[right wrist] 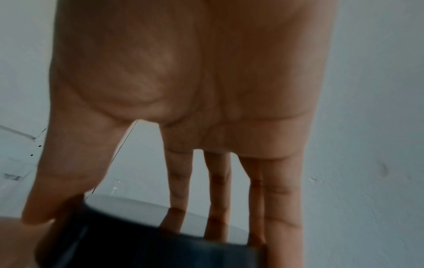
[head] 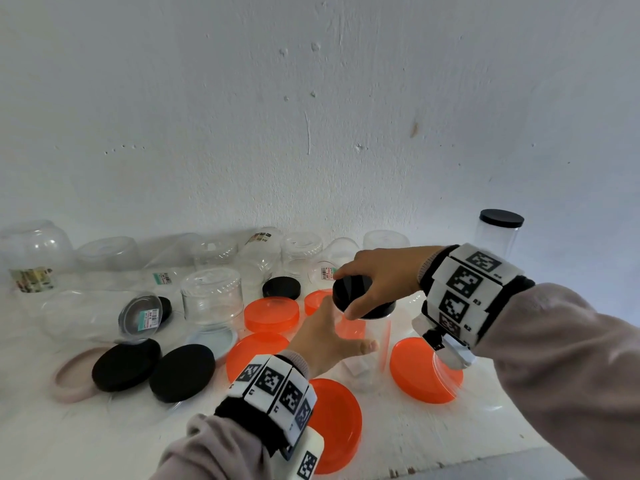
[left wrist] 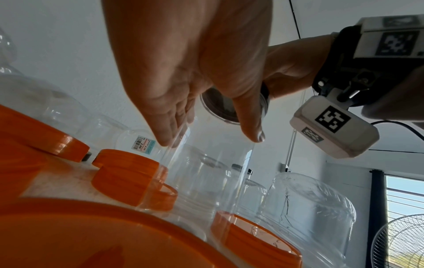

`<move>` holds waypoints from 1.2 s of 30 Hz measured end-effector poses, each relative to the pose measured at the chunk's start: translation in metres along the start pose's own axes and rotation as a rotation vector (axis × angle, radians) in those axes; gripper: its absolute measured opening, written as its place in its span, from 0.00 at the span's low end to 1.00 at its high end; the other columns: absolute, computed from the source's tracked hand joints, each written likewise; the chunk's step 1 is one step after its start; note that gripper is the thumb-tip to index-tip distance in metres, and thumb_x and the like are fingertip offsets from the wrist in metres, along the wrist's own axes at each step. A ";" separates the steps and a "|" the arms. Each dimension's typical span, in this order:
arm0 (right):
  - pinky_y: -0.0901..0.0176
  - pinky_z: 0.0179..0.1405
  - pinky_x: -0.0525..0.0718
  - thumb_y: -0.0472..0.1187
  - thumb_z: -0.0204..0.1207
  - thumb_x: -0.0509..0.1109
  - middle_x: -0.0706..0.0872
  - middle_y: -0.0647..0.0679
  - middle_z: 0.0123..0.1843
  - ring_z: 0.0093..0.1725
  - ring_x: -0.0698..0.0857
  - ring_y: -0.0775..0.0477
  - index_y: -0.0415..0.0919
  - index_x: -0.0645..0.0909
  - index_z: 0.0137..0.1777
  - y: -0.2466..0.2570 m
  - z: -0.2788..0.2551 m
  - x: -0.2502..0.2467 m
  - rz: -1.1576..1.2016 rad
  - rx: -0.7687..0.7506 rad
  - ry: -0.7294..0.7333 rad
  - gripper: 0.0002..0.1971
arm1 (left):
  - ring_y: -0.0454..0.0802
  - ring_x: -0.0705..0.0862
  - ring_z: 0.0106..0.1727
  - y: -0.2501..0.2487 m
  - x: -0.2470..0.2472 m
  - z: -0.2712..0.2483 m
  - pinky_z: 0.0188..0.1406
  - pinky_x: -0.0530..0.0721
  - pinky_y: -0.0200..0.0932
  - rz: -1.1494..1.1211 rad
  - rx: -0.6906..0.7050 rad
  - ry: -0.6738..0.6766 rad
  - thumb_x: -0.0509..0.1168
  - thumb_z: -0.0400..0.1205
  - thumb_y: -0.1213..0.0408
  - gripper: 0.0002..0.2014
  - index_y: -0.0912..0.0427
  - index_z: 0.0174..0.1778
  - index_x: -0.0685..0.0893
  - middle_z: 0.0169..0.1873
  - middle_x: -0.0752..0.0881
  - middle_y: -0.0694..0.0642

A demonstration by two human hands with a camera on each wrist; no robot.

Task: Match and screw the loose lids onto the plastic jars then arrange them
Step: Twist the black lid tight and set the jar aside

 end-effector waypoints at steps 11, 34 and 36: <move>0.43 0.66 0.71 0.64 0.75 0.63 0.69 0.51 0.68 0.68 0.64 0.44 0.61 0.61 0.79 -0.005 -0.002 0.022 0.103 0.003 -0.130 0.33 | 0.44 0.73 0.67 -0.002 -0.001 0.001 0.60 0.72 0.38 -0.008 -0.011 0.022 0.78 0.69 0.51 0.43 0.48 0.76 0.61 0.63 0.74 0.42; 0.52 0.59 0.74 0.73 0.59 0.65 0.75 0.52 0.59 0.61 0.74 0.46 0.56 0.73 0.70 -0.093 -0.051 -0.042 0.311 -0.021 -0.702 0.39 | 0.58 0.47 0.83 0.010 0.015 -0.050 0.82 0.51 0.58 0.902 -0.389 0.658 0.62 0.72 0.29 0.58 0.57 0.83 0.34 0.83 0.43 0.53; 0.51 0.59 0.74 0.70 0.60 0.69 0.74 0.53 0.60 0.62 0.73 0.46 0.56 0.72 0.69 -0.122 -0.053 -0.052 0.337 0.051 -0.811 0.37 | 0.57 0.52 0.82 0.006 0.019 -0.048 0.81 0.54 0.56 0.926 -0.394 0.628 0.65 0.75 0.35 0.56 0.58 0.83 0.35 0.83 0.46 0.53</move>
Point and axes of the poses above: each hand's wrist, its own z-axis towards the middle knuckle, its own x-axis out of the palm, y = z × x, the point moved 2 cm from there along z, towards the middle knuckle
